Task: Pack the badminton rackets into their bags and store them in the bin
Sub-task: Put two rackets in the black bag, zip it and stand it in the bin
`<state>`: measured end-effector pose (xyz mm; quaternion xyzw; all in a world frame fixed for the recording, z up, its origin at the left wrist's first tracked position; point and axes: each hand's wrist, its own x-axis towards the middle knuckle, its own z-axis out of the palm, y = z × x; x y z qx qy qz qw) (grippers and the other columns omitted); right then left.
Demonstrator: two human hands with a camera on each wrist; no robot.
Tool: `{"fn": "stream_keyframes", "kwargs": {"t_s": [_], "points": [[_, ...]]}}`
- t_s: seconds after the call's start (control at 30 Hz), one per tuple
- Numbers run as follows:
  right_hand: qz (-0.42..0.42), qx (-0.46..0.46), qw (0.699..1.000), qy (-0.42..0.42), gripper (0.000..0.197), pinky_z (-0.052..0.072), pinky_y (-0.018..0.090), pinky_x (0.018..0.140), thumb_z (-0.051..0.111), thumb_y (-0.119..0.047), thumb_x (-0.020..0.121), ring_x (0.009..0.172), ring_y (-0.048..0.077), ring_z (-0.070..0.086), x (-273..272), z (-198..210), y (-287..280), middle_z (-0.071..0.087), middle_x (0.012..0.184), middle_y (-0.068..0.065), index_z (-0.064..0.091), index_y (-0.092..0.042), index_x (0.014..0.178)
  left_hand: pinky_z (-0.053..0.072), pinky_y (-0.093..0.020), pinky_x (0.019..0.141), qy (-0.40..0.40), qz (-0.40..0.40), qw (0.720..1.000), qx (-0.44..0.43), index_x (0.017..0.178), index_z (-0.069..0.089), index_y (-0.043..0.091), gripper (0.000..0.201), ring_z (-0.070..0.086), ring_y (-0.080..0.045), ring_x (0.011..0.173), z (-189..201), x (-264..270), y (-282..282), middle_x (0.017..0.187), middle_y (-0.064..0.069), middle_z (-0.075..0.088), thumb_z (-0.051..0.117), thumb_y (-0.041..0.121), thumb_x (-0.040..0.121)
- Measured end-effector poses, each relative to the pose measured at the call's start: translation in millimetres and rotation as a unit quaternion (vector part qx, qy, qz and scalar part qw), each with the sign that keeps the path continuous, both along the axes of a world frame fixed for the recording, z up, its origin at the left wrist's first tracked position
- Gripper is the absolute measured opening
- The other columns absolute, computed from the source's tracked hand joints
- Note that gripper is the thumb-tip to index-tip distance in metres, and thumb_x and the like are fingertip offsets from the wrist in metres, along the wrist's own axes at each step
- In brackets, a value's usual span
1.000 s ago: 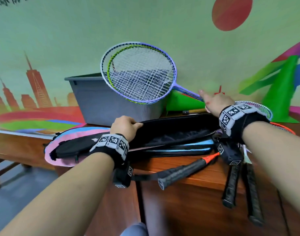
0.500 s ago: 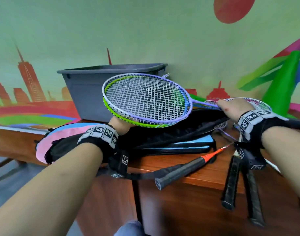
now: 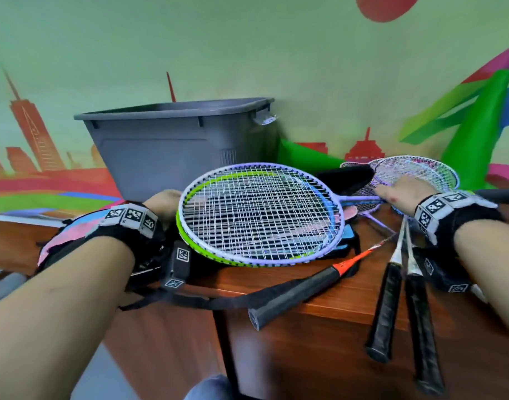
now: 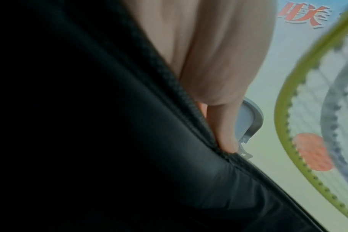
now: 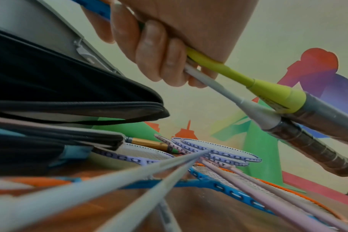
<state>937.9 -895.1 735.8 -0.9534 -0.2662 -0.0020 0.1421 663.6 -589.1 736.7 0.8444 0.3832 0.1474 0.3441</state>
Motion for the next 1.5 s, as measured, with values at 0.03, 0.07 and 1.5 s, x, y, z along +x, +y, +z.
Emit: {"fn": "stream_keyframes", "kwargs": {"t_s": [0.03,0.07,1.5], "points": [[-0.004,-0.007,1.0,0.001,0.045,0.025,0.029,0.054,0.038,-0.053,0.069,0.056,0.022,0.039,0.2,0.4,-1.5,0.038,0.059,0.012,0.036,-0.01,0.053,0.05,-0.021,0.056,-0.005,-0.005,1.0,-0.021,0.087,0.07,0.0,0.021,0.062,-0.009,0.063,-0.4,0.2,2.8,0.074,-0.004,0.072,0.06,0.018,0.091],[-0.003,-0.016,1.0,0.004,0.046,0.025,0.028,0.053,0.039,-0.052,0.072,0.056,0.021,0.039,0.0,0.7,-2.6,0.037,0.06,0.011,0.035,-0.01,0.054,0.054,-0.025,0.056,-0.032,-0.014,0.997,-0.066,0.079,0.072,0.003,0.02,0.064,-0.014,0.057,0.7,0.5,1.6,0.068,-0.004,0.072,0.065,0.019,0.087],[0.187,-0.051,0.965,-0.179,0.039,0.031,0.039,0.086,0.039,-0.055,0.093,0.104,0.026,0.058,-94.0,-11.3,84.8,0.067,0.101,0.002,0.065,-0.028,0.102,0.04,-0.018,0.064,-0.173,-0.152,0.971,0.064,0.08,0.072,0.008,0.023,0.049,-0.002,0.057,17.9,44.5,-90.1,0.06,0.006,0.06,0.064,0.028,0.089]]}}
